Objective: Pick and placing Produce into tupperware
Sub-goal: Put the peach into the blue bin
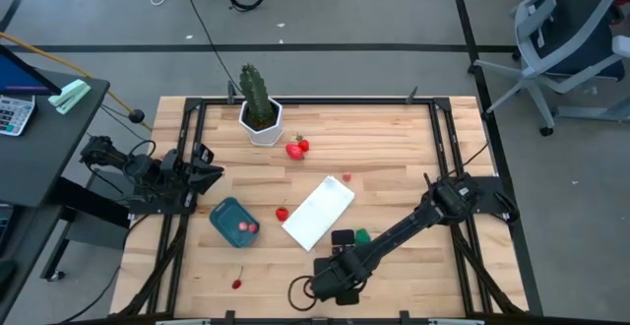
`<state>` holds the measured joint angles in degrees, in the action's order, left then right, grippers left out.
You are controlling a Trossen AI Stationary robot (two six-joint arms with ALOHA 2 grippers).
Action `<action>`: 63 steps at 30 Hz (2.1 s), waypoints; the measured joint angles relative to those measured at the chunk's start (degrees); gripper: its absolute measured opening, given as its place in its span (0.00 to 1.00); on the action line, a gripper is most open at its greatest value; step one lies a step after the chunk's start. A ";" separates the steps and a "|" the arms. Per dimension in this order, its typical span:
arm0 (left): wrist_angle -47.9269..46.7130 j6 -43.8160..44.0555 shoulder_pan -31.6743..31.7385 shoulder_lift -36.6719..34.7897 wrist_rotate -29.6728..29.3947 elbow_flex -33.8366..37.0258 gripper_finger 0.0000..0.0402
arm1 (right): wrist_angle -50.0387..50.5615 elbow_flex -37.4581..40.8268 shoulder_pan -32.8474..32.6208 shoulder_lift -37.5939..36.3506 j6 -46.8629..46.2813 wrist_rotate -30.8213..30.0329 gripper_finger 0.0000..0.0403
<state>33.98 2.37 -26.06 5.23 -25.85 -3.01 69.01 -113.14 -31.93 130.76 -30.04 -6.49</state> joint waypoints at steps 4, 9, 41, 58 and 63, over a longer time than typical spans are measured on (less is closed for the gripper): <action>0.04 -0.02 0.00 0.00 0.00 0.00 0.15 | -0.73 2.93 -1.09 0.00 0.97 0.63 0.49; 0.11 -0.04 0.02 0.00 0.00 0.00 0.16 | -2.99 4.62 -0.39 0.02 2.58 -0.99 0.55; 0.09 -0.07 0.00 0.00 0.00 0.00 0.15 | -9.55 10.97 -0.33 0.00 2.79 0.77 0.57; 0.09 -0.02 0.02 0.00 0.00 0.00 0.15 | -13.32 10.92 -1.40 0.04 8.25 -0.10 0.57; 0.09 -0.02 0.01 0.00 0.00 0.00 0.15 | -14.31 10.92 -1.35 0.04 10.14 -0.76 0.57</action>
<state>34.06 2.35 -26.05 5.23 -25.85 -3.01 54.70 -102.21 -33.28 130.80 -19.90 -7.25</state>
